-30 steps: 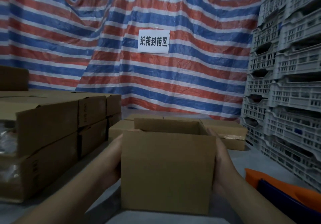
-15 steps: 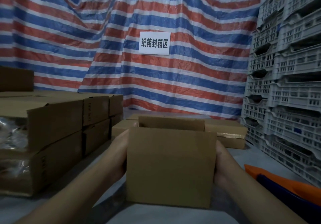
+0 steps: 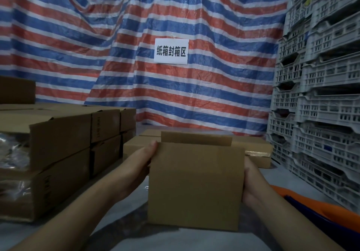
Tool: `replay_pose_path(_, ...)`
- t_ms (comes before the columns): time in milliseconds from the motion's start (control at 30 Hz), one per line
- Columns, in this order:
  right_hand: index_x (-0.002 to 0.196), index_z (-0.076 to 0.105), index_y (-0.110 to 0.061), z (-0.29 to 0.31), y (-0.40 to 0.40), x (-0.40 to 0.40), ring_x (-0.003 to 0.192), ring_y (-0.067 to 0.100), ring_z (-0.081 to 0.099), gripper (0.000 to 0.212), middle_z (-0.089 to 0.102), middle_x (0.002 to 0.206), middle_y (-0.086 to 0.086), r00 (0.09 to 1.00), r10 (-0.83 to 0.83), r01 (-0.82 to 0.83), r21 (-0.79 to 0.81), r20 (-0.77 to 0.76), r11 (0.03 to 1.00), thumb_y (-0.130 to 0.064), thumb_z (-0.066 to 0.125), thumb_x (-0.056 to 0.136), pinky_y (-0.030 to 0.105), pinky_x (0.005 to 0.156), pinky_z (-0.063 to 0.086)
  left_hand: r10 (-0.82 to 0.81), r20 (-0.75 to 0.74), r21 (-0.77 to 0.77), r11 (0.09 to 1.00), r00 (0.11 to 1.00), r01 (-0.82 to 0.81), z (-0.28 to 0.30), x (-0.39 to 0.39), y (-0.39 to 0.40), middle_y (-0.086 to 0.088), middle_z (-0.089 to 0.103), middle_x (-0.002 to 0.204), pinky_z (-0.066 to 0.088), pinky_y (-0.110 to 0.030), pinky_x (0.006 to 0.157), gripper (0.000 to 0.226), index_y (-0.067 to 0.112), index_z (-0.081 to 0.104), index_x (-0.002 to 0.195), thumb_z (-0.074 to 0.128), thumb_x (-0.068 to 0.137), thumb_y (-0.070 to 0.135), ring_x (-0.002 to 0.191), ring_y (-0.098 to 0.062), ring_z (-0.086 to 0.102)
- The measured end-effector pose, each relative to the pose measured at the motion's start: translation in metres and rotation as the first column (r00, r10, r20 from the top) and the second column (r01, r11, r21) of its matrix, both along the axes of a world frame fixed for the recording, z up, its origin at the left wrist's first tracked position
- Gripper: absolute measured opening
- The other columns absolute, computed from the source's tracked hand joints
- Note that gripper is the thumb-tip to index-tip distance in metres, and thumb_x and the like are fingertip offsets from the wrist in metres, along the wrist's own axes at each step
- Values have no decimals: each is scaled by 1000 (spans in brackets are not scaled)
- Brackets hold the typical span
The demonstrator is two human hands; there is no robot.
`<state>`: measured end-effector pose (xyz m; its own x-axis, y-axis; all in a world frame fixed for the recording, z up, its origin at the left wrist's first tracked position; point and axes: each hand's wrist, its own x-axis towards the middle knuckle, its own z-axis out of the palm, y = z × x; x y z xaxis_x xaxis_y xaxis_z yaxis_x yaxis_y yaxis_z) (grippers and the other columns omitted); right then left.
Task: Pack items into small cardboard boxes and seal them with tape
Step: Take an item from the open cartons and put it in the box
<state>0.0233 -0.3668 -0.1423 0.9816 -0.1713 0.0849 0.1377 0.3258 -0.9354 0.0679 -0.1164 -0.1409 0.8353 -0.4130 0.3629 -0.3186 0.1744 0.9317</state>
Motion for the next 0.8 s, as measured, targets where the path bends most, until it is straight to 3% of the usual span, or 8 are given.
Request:
replay_pose_path(100, 59, 76, -14, -1, -3, 5, 56, 23, 68, 36, 70, 66, 9, 1000, 21, -21, -10, -1, 1000, -27, 62, 89, 33, 61, 55, 14, -24, 42, 999, 1000, -13, 1, 0, 1, -5, 71, 119, 44, -37, 96, 46, 27, 73, 114, 58, 85, 59, 112, -19, 66)
replay_pose_path(200, 85, 77, -12, 1, -4, 7, 64, 27, 69, 20, 72, 74, 12, 999, 37, -37, -33, -17, 999, -24, 62, 90, 37, 68, 56, 125, -44, 53, 991, 991, -123, 0, 2, -3, -8, 74, 106, 47, -34, 89, 46, 17, 75, 105, 66, 76, 51, 96, -18, 71)
replay_pose_path(300, 109, 73, -10, -1, -6, 10, 69, 27, 71, 25, 74, 83, 14, 1000, 18, -18, -65, -5, 998, -24, 61, 92, 34, 63, 57, 158, -53, 55, 986, 986, -155, -1, 1, -7, -12, 73, 101, 48, -33, 84, 40, 14, 75, 99, 67, 76, 45, 88, -19, 69)
replay_pose_path(467, 98, 82, -12, -3, -9, 14, 84, 30, 76, 40, 77, 102, 16, 998, 62, -62, 29, 8, 998, -46, 60, 93, 36, 70, 57, 164, -89, 27, 986, 982, -162, -2, 4, -7, -8, 72, 91, 47, -32, 81, 22, 16, 76, 91, 66, 85, 35, 82, -18, 66)
replay_pose_path(567, 104, 80, -14, -3, -10, 12, 84, 29, 76, 35, 76, 103, 15, 989, 129, -131, 23, 68, 991, -39, 71, 82, 34, 64, 59, 187, -92, 24, 982, 978, -186, -3, 6, -7, -1, 67, 79, 44, -29, 68, 15, 25, 71, 79, 63, 92, 26, 71, -13, 61)
replay_pose_path(667, 117, 69, -16, -3, -9, 12, 78, 25, 75, 46, 76, 101, 15, 980, 157, -152, -47, 122, 987, -26, 74, 73, 33, 60, 59, 213, -98, -29, 976, 972, -217, -5, 10, -7, 5, 70, 90, 45, -27, 67, 10, 27, 64, 97, 64, 92, 18, 76, -9, 65)
replay_pose_path(733, 123, 68, -23, -2, -9, 12, 86, 27, 75, 48, 75, 108, 15, 969, 179, -168, -80, 168, 983, -21, 72, 74, 33, 62, 59, 184, -89, -116, 974, 979, -193, -5, 13, -7, 11, 67, 115, 48, -27, 83, 37, 32, 56, 118, 67, 88, 13, 102, -6, 65)
replay_pose_path(800, 126, 67, -30, 0, -10, 12, 92, 28, 75, 51, 74, 114, 14, 960, 194, -180, -86, 204, 980, -19, 71, 76, 33, 64, 60, 154, -60, -157, 974, 986, -161, -4, 13, -5, 16, 61, 127, 46, -31, 96, 64, 40, 45, 132, 72, 79, 17, 116, -6, 59)
